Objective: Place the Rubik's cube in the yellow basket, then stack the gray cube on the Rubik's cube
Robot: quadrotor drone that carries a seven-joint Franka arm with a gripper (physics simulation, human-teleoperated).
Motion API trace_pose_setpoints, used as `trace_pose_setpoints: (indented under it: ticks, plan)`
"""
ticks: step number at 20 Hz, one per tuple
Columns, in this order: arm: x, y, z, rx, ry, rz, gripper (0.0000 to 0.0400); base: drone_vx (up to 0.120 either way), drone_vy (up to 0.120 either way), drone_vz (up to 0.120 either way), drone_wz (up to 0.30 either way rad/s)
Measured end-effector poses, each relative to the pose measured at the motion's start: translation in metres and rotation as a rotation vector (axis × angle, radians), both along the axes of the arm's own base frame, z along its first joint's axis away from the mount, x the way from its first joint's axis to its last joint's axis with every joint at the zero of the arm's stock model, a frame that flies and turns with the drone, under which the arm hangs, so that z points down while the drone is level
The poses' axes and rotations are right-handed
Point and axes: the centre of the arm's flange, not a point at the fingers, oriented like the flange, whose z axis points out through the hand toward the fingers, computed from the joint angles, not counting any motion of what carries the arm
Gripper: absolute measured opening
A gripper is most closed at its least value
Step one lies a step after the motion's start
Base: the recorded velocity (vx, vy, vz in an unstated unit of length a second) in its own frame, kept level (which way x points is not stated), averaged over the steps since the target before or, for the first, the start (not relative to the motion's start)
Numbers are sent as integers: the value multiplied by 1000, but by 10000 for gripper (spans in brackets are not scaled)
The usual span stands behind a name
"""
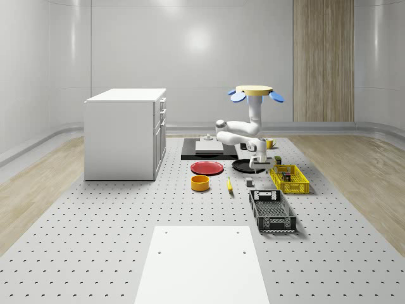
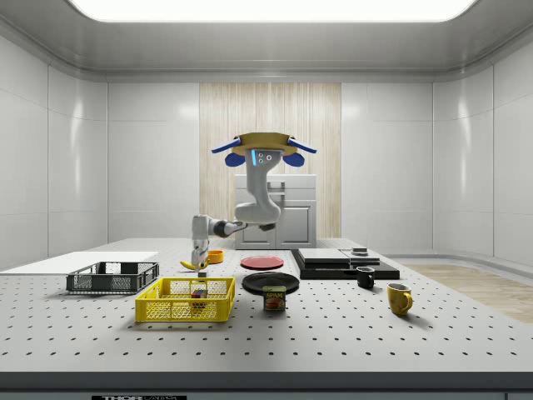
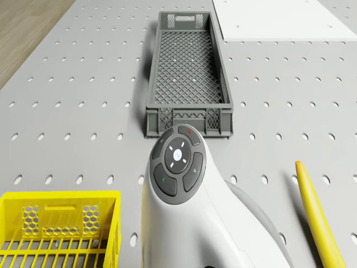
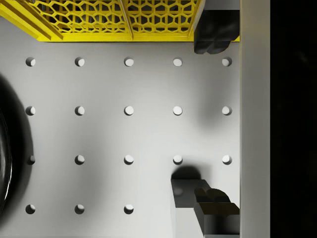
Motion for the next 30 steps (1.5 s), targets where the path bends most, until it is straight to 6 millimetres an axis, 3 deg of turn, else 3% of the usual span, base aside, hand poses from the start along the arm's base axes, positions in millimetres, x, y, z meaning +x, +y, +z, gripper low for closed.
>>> trace_pose_setpoints:
  ticks: [16, 23, 30]
  plan:
    - [0, 0, 0, 0, 0, 0, 400, 0, -120, 0, 0]
    - [0, 0, 3, 0, 0, 0, 400, 0, -17, 0, 0]
    - [0, 0, 28, 0, 0, 0, 400, 0, 0, 0, 0]
